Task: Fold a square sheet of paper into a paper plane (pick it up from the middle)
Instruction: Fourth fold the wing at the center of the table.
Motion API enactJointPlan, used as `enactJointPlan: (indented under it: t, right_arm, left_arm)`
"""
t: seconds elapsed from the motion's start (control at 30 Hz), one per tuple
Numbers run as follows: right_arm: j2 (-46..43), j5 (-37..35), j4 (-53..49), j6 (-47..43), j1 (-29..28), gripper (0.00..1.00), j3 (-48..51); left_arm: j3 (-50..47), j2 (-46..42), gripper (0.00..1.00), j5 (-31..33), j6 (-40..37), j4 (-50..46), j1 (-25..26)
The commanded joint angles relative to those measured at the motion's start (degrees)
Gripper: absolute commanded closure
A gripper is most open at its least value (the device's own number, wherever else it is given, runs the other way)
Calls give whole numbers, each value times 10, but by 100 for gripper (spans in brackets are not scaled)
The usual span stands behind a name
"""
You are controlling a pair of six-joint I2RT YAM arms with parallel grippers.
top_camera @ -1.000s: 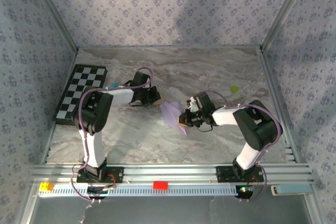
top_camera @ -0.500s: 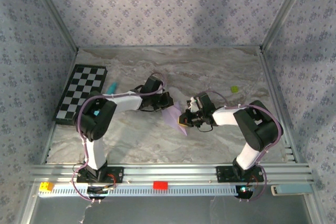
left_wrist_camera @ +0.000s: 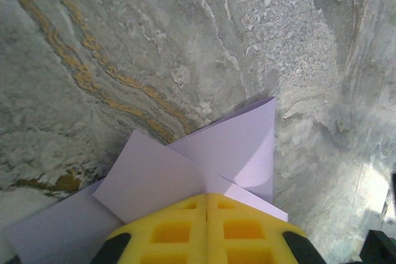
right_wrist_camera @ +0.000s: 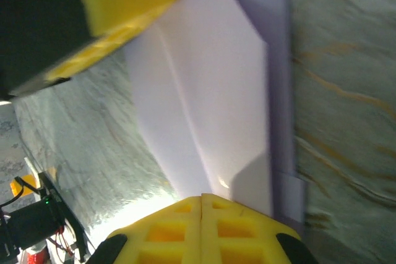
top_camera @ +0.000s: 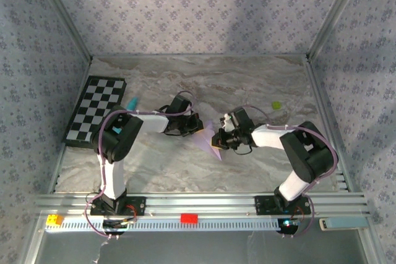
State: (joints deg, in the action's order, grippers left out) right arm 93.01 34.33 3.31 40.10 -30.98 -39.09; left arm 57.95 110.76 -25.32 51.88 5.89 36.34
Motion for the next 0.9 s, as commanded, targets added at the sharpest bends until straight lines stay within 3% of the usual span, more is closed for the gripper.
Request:
enactJointPlan:
  t: [0.0, 0.23, 0.4, 0.87]
  right_arm:
    - [10, 15, -24, -16, -10, 99, -38]
    - [92, -1, -29, -10, -19, 96, -84]
    - [120, -5, 12, 8, -17, 95, -30]
    - [14, 10, 6, 2, -18, 92, 3]
  left_arm:
    - [-17, 12, 97, 27, -12, -40, -4]
    - [-13, 12, 97, 28, -15, -45, -3]
    - [-13, 12, 97, 30, -18, -49, -5]
    - [-16, 10, 97, 29, -20, -48, -14]
